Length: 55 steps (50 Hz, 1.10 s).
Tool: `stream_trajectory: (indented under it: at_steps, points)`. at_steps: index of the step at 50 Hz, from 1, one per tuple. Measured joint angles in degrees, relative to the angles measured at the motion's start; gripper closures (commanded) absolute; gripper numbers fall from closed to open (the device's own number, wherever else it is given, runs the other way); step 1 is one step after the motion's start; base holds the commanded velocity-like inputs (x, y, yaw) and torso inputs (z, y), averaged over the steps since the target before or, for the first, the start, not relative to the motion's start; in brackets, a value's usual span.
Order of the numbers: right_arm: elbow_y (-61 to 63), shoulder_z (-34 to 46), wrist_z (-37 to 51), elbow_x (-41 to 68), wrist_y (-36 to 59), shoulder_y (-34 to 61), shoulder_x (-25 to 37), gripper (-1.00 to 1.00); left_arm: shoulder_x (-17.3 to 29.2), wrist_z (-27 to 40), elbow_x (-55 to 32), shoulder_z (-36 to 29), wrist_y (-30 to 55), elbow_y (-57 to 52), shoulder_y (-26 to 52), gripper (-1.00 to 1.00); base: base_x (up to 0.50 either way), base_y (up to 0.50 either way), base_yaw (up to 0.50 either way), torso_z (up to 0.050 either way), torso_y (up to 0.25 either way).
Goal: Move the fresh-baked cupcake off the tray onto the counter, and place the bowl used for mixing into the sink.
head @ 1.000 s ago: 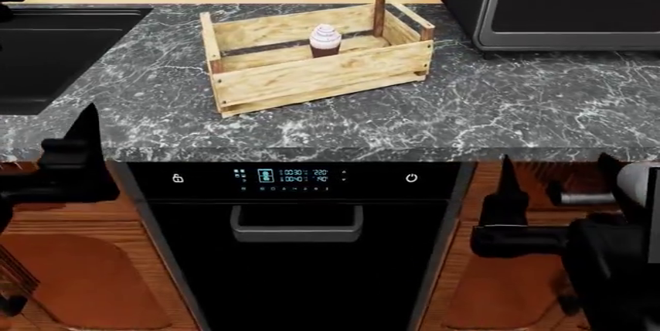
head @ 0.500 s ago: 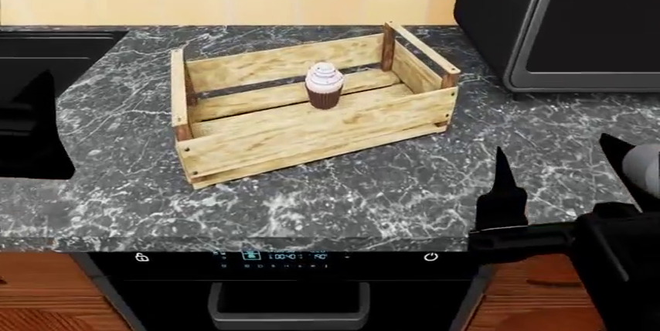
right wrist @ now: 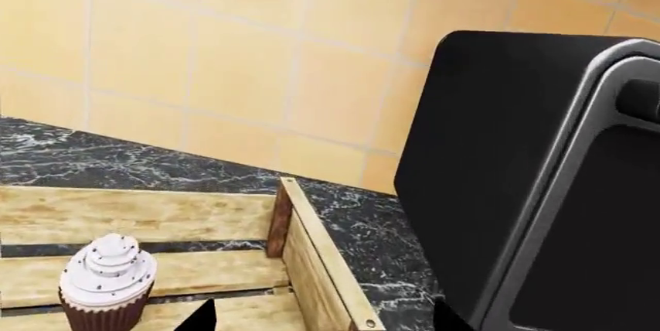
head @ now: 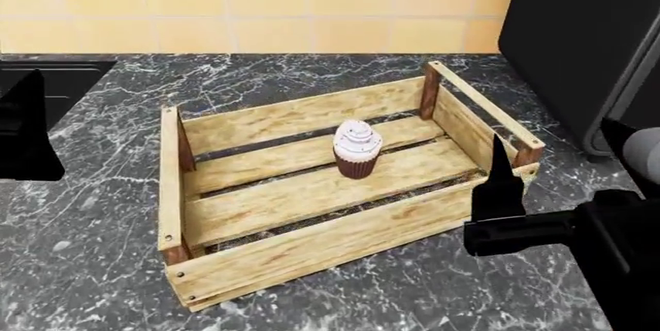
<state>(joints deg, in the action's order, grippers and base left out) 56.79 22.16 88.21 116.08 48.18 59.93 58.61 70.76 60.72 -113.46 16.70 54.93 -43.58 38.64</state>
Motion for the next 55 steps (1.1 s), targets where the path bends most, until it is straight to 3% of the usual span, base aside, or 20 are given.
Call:
stream_trajectory:
  at_steps: [18,22,27,37,44,55]
  points:
    - [0.33,3.96,0.7,-0.18,-2.36,2.23,1.96,-1.0,-0.05,0.14,-0.26,1.02,0.15,0.08,-0.67,-1.0,0.1,0.04,0.0,0.0,0.001]
    - [0.29,9.82,1.05,1.8,-5.27,9.08,2.81,-1.0,0.0,0.21,-0.36,1.05,0.09,0.08,-0.65,-1.0,0.0,0.0,0.0,0.0,0.0]
    - [-0.64,23.22,1.32,5.98,-11.04,25.87,2.24,-1.0,-0.05,0.23,-0.44,1.47,0.14,0.1,-0.88,-1.0,0.0,0.0,0.0,0.0,0.0]
    - [-8.75,43.36,-0.09,13.98,-16.15,52.66,-4.37,-1.0,-0.38,0.01,-0.47,3.11,0.68,0.2,-1.96,-1.0,0.0,0.0,0.0,0.0,0.0]
    - [-17.06,50.09,-4.43,17.0,-16.09,60.15,-9.33,-1.0,-0.55,-0.15,-0.38,3.5,0.82,0.26,-2.23,-1.0,0.0,0.0,0.0,0.0,0.0]
    - [-30.19,55.65,-11.81,19.02,-15.08,62.75,-15.61,-1.0,-0.73,-0.58,0.09,2.78,0.69,0.4,-1.74,-1.0,0.0,0.0,0.0,0.0,0.0]
